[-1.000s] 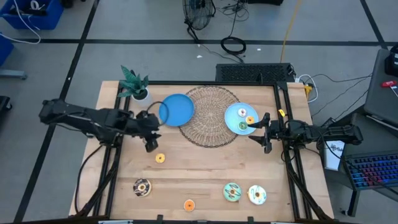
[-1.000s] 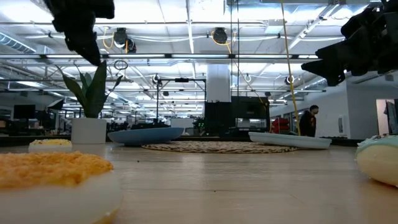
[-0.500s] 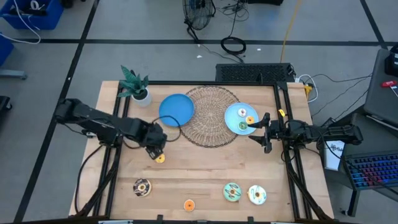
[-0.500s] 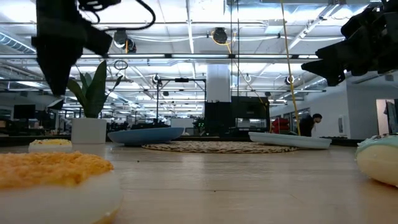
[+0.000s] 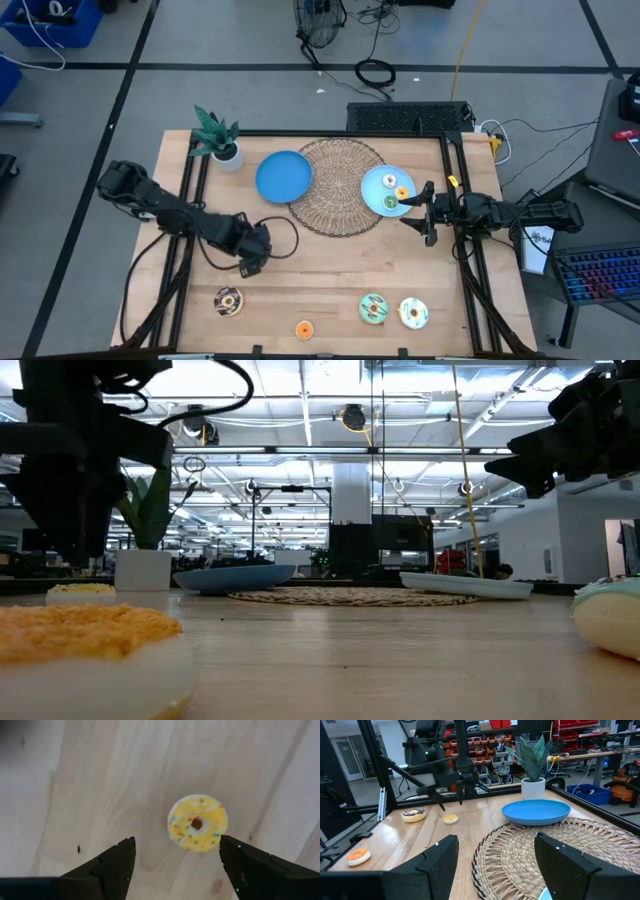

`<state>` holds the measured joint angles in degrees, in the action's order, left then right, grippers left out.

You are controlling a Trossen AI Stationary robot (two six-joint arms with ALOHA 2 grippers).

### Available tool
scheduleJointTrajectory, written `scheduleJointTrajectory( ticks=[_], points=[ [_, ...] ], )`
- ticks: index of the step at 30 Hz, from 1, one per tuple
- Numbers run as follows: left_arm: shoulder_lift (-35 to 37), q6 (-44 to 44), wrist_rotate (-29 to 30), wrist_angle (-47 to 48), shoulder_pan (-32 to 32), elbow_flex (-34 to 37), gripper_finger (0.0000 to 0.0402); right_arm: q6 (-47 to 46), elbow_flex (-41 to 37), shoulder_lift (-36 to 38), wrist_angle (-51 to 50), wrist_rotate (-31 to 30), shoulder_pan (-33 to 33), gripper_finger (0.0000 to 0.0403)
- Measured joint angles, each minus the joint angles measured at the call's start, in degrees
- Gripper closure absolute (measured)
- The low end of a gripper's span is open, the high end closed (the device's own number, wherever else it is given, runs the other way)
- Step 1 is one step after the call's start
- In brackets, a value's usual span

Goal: Pick & Place donuts
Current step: Put the small yellow donut on the light blue plate

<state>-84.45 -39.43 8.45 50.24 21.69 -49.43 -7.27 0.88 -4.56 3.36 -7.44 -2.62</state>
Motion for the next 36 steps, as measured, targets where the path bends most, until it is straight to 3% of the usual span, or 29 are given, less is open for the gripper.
scheduleJointTrajectory(
  ticks=[12,26,36],
  points=[
    [-4.9,1.5,-0.7,-4.3,3.6,0.0,0.0111,0.0,0.0,0.0,1.0,0.0,0.0,0.0161],
    [-10.0,1.7,1.1,-6.6,3.4,-0.1,0.0124,0.0,0.0,0.0,2.3,0.0,0.0,0.0161],
    [-9.5,0.3,-3.6,-6.9,2.9,0.0,0.0124,0.0,0.0,0.0,2.4,0.0,0.0,0.0161]
  ],
)
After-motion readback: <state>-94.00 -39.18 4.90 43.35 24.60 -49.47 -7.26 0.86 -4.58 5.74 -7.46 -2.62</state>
